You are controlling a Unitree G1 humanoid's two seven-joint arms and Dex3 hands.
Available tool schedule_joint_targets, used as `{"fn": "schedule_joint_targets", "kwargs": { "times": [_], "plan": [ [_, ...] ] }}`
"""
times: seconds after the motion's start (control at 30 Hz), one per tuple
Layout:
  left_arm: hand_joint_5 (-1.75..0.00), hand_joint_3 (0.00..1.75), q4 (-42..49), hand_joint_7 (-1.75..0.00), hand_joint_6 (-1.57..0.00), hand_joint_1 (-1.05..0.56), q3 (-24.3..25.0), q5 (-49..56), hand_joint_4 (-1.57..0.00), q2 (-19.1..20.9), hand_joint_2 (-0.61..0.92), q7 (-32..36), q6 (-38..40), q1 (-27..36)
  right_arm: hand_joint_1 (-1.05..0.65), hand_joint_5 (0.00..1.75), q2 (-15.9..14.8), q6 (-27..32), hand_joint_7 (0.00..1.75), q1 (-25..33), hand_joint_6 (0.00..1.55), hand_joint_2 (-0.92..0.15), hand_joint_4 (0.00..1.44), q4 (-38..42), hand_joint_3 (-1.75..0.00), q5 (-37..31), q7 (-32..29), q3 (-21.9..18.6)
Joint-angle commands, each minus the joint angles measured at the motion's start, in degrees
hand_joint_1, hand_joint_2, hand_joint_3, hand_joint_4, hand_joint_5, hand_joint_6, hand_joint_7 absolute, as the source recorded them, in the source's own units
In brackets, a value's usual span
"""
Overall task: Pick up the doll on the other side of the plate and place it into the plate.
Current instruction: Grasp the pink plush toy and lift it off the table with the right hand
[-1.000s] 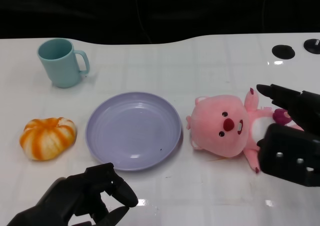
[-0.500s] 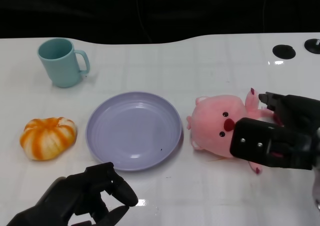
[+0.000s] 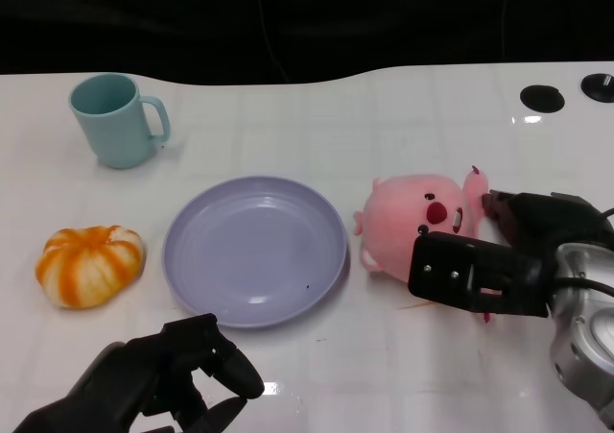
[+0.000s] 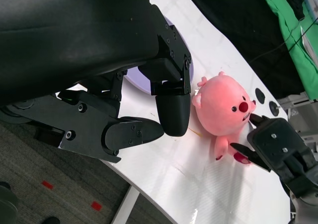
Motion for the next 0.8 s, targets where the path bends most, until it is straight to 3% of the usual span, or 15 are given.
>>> {"fn": "schedule_joint_targets", "kwargs": {
  "times": [0.03,0.33,0.5,0.73,0.8],
  "plan": [
    [-1.58,0.53,-0.69,-1.28,-0.62,-0.19,0.31,0.16,-0.62,0.39,0.87,0.03,-0.2,0.27,-0.81,0.54,0.92,-0.65,0.04,-2.08,0.27,-0.92,0.08,3.92,-0.14,0.49,-0.31,0.91],
    [-1.58,0.54,-2.37,-1.27,-0.62,-0.19,0.27,0.63,-0.63,0.7,0.88,0.03,1.28,1.21,-0.78,0.55,3.81,-3.19,0.06,-9.52,0.33,-0.92,0.11,19.51,-0.14,2.49,-1.45,2.16],
    [-1.58,0.54,-3.44,-1.27,-0.62,-0.19,0.22,0.58,-0.63,0.69,0.88,0.0,1.9,1.72,-0.72,0.51,5.33,-7.3,0.07,-13.2,0.41,-0.92,0.13,28.84,-0.12,2.48,-5.74,4.03],
    [-1.58,0.54,-4.93,-1.27,-0.62,-0.2,0.03,0.54,-0.61,0.62,0.87,0.07,2.89,2.28,-0.55,0.54,5.46,-15.87,0.07,-14.86,0.61,-0.92,0.4,37.59,-0.1,0.46,-18.7,7.83],
    [-1.58,0.54,-5.28,-1.27,-0.62,-0.2,-0.17,0.88,-0.61,0.79,0.87,0.07,3.05,2.35,-0.43,0.54,4.97,-19.11,0.12,-14.55,0.86,-0.92,0.6,38.65,-0.08,0.4,-22.09,8.28]
  ]
}}
